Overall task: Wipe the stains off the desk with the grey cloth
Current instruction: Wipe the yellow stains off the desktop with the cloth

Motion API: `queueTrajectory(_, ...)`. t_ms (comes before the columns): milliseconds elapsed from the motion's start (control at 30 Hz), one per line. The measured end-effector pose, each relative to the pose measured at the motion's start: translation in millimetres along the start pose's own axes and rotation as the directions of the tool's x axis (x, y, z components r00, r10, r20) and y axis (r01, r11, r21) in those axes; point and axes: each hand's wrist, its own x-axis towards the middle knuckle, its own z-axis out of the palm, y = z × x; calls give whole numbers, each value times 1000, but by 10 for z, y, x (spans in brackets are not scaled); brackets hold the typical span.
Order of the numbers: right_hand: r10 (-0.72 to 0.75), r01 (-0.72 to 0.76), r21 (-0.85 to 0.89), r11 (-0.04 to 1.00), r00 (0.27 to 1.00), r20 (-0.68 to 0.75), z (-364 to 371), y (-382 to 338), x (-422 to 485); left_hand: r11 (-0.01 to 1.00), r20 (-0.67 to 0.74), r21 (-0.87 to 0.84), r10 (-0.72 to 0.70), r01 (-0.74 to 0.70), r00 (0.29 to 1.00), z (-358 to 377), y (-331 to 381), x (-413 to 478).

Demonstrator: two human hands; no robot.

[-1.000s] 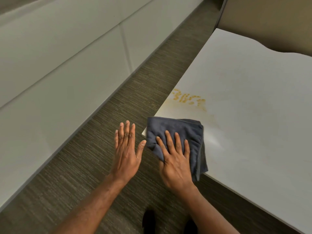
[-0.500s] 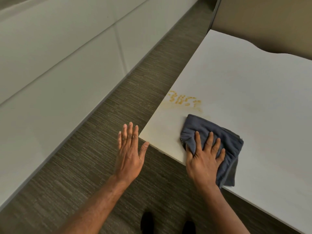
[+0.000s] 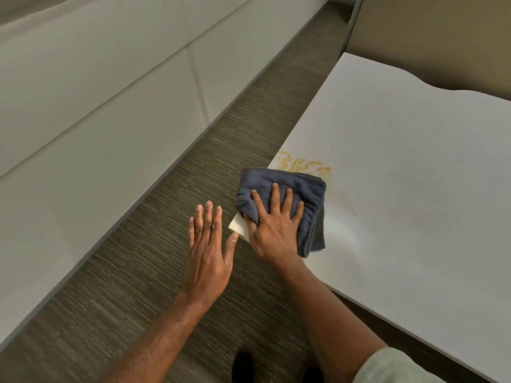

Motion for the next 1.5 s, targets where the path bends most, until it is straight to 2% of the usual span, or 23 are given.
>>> queueTrajectory(133,-159,161,-47,986,986,46,91,-192,-115,1000,-13,-24,-15,15,1000,-37,-17,10)
queueTrajectory(300,-198,198,1,980,980,24,167,-127,-469,999,-8,-32,-20,20,1000,-41,10,29)
queueTrajectory(367,-153,153,16,988,988,6,191,-15,-654,999,6,-35,-22,22,1000,-38,52,60)
queueTrajectory(567,128,-128,-2,992,991,-42,74,482,-791,1000,43,-20,-8,9,999,-24,103,183)
queueTrajectory(833,217,-216,34,976,975,-48,-79,413,-39,999,38,-39,3,-2,999,-3,-21,299)
queueTrajectory(933,148,-148,19,989,989,-19,-94,259,213,999,38,-35,-5,6,999,8,-58,315)
queueTrajectory(1033,0,0,-30,1000,1000,12,-82,119,274,1000,45,-15,-7,8,999,21,-60,319)
queueTrajectory(1133,-140,141,-27,990,990,36,-58,91,95,1000,54,-15,-6,7,999,42,-28,326)
queueTrajectory(1200,-177,178,-11,984,983,39,-29,143,-139,999,61,-36,-11,13,998,59,13,354)
queueTrajectory(1300,-95,95,3,995,995,31,-7,328,-461,999,72,-34,9,-7,997,94,73,433)
queueTrajectory(1500,240,-241,1,970,967,-83,-138,937,-457,998,101,-14,56,-55,993,176,216,624)
